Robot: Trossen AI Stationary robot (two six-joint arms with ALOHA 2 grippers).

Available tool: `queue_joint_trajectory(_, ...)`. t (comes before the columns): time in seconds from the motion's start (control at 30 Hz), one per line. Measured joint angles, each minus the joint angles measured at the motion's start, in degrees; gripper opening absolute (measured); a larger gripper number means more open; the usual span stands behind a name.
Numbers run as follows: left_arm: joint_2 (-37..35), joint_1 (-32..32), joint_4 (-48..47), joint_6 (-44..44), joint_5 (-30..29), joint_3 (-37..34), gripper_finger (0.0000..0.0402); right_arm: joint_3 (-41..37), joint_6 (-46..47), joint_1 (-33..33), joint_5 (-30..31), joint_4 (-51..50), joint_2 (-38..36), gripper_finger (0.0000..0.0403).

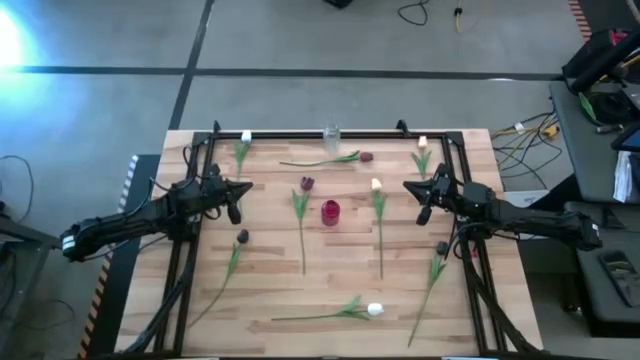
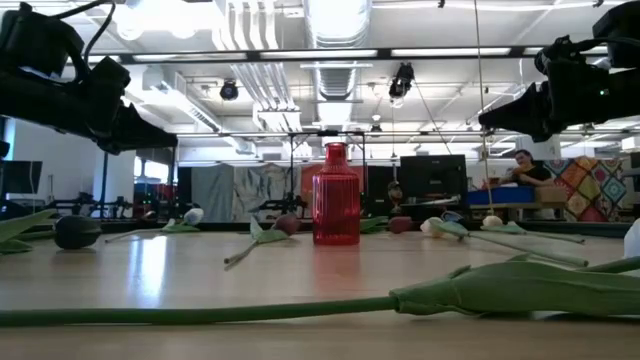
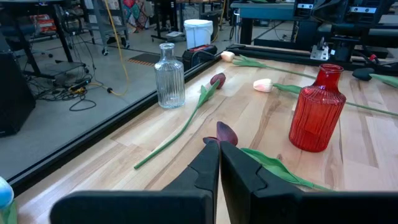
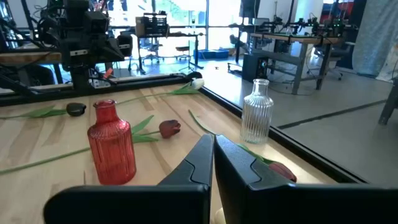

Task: Sort flowers into vase by color

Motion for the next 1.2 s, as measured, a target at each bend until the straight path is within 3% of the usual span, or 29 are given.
queue_joint_trajectory(1.2,0.0,0.0,0.0,0.0,0.0,0.0,0.0,0.0,2.6,0.0,0.0,1.2,0.0,0.0009)
